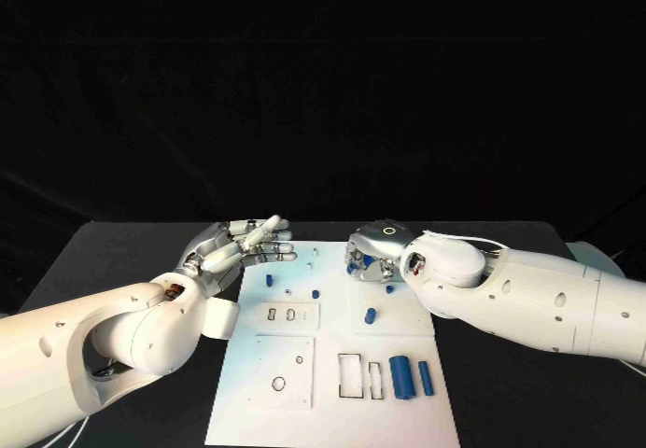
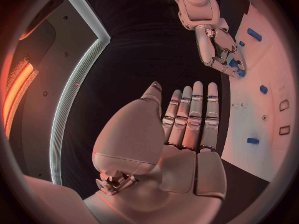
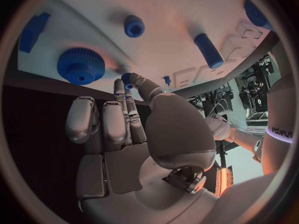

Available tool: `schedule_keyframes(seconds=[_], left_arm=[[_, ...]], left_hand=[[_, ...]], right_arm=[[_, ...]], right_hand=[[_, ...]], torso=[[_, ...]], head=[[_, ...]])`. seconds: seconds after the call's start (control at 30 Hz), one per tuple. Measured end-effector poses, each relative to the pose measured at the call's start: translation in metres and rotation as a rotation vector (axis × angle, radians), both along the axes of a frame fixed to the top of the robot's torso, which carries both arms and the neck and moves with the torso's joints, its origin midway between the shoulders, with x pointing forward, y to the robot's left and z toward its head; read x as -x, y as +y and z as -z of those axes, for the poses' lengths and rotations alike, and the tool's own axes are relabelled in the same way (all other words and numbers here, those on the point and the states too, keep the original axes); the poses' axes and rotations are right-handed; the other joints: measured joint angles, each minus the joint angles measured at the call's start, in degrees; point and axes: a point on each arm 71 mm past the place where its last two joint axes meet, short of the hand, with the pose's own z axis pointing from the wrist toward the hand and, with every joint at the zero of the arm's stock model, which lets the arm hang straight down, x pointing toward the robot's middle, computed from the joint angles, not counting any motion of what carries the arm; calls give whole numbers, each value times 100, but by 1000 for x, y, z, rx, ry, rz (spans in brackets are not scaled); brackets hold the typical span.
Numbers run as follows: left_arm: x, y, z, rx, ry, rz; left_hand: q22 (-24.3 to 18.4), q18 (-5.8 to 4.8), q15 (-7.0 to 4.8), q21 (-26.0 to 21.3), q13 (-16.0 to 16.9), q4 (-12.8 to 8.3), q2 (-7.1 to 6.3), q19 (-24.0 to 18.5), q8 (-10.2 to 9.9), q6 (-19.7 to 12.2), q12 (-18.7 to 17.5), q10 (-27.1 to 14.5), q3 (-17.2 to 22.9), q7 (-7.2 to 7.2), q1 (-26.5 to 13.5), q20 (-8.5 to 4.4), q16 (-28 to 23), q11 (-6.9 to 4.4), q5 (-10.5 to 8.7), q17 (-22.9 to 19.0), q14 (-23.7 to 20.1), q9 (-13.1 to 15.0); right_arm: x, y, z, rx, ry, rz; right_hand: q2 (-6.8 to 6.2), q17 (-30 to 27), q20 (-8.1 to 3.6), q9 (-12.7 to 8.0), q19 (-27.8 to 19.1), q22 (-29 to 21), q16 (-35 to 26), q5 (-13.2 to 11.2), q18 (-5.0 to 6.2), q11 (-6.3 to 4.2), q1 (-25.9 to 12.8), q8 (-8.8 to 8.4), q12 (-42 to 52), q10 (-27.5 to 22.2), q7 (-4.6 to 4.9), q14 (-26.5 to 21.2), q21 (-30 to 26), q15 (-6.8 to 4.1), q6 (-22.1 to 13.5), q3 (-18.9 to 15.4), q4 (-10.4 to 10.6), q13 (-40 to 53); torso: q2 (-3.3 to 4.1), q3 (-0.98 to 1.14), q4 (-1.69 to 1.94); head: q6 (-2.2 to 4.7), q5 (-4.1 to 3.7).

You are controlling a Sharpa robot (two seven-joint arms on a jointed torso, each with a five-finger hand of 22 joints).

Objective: Assemble the parts on the task board

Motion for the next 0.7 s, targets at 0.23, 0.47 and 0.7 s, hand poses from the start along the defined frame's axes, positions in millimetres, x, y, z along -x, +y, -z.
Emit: schedule_keyframes(seconds=[0.23,0.47,0.7], left_arm=[[-2,2,1,-3,-3,-14],[-3,1,0,-1,-5,-16],[-3,-1,0,3,-4,-11]], left_hand=[[0,0,0,0,0,0,-1,0,0,0,0,0,0,0,-1,0,0,0,0,0,0,0],[0,0,0,0,0,0,-1,0,0,0,0,0,0,0,-1,0,0,0,0,-1,0,0],[0,0,0,0,0,0,-1,0,0,0,0,0,0,0,-1,0,0,0,0,4,0,0]], right_arm=[[-2,12,-16,-74,-77,-19],[-10,27,-20,-116,-116,-24],[-16,41,-20,-135,-128,-27]], right_hand=[[0,-8,0,0,0,48,0,-11,0,0,0,32,0,0,-1,0,13,0,-1,0,0,0],[-47,-8,-20,0,20,68,0,-29,1,0,45,65,0,0,-2,0,40,0,-2,48,48,-9],[-55,-8,-20,0,19,84,0,-6,1,1,51,65,-30,0,-4,0,40,1,-3,63,65,-15]], torso=[[-10,-9,15],[2,-12,19],[8,-12,23]], head=[[22,-10],[32,-12],[14,1]])
